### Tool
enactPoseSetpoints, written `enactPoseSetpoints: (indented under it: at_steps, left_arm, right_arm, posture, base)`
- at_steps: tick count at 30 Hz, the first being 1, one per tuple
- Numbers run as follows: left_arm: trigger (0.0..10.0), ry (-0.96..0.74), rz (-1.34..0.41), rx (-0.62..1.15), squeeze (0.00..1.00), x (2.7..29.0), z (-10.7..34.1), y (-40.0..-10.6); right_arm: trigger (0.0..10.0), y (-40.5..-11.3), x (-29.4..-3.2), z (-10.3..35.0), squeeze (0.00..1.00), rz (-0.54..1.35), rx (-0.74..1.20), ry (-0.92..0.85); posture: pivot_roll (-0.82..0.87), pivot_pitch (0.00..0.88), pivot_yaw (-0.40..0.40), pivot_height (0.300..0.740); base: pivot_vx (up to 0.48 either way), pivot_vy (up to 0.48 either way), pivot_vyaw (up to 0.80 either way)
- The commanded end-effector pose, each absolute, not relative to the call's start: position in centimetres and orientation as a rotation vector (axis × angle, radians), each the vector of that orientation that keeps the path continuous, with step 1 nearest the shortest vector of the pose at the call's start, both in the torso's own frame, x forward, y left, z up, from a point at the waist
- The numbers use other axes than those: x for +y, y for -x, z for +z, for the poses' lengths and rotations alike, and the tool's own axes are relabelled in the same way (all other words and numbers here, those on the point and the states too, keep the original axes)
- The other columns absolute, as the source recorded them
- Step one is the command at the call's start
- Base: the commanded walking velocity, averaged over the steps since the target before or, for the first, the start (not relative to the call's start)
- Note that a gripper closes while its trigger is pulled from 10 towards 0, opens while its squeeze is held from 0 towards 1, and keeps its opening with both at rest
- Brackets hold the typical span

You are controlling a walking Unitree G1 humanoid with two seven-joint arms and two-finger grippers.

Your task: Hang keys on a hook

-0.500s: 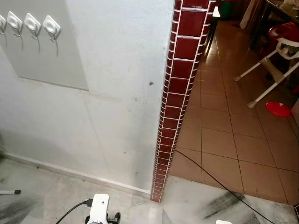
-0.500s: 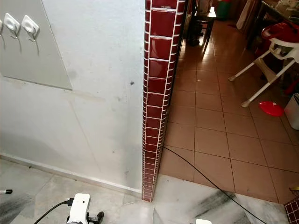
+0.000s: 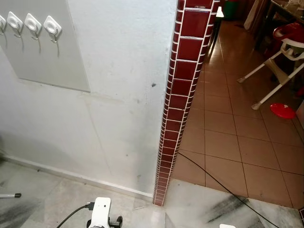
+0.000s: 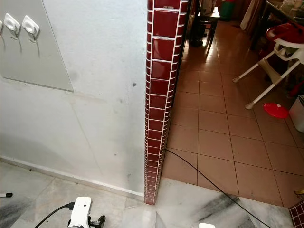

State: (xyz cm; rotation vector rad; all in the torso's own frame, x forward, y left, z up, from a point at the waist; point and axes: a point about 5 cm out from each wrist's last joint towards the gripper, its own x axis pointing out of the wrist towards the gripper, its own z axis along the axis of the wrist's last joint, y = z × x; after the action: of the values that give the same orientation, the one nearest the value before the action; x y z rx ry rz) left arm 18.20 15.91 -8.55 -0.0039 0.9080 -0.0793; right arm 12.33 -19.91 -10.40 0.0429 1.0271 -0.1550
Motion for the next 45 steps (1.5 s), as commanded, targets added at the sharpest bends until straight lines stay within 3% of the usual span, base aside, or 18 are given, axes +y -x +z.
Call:
enactPoseSetpoints:
  at_steps: [1, 14, 18, 34, 45]
  left_arm:
    - [10.0, -0.106, -0.129, 0.916, 0.0, 17.2, -8.3, -18.6]
    - [10.0, -0.096, -0.129, 0.915, 0.0, 17.1, -8.3, -18.6]
    - [10.0, -0.092, -0.136, 0.872, 0.0, 16.4, -7.8, -19.7]
    - [10.0, -0.167, -0.1, 0.785, 0.0, 16.8, -6.7, -21.3]
    - [10.0, -0.121, -0.112, 0.813, 0.0, 16.5, -7.4, -20.2]
  right_arm:
    - [10.0, -15.7, -19.1, -9.4, 0.0, -0.038, 0.994, 0.096]
    - [10.0, -15.6, -19.1, -9.5, 0.0, -0.037, 1.006, 0.111]
    - [10.0, -16.9, -18.7, -8.8, 0.0, 0.04, 0.903, 0.047]
    - [10.0, -17.1, -18.9, -8.6, 0.0, 0.036, 0.882, 0.078]
    - [10.0, -16.3, -18.6, -9.0, 0.0, 0.079, 0.907, 0.126]
  posture:
    - [-0.01, 0.0, -0.015, 0.74]
    - [-0.01, 0.0, -0.015, 0.74]
    - [-0.01, 0.0, -0.028, 0.74]
    - [-0.01, 0.0, -0.022, 0.74]
    - [-0.01, 0.0, -0.03, 0.74]
  base:
    - [0.0, 0.0, 0.0]
    - [0.0, 0.0, 0.0]
    - [0.0, 0.0, 0.0]
    - [0.0, 0.0, 0.0]
    - [0.0, 0.0, 0.0]
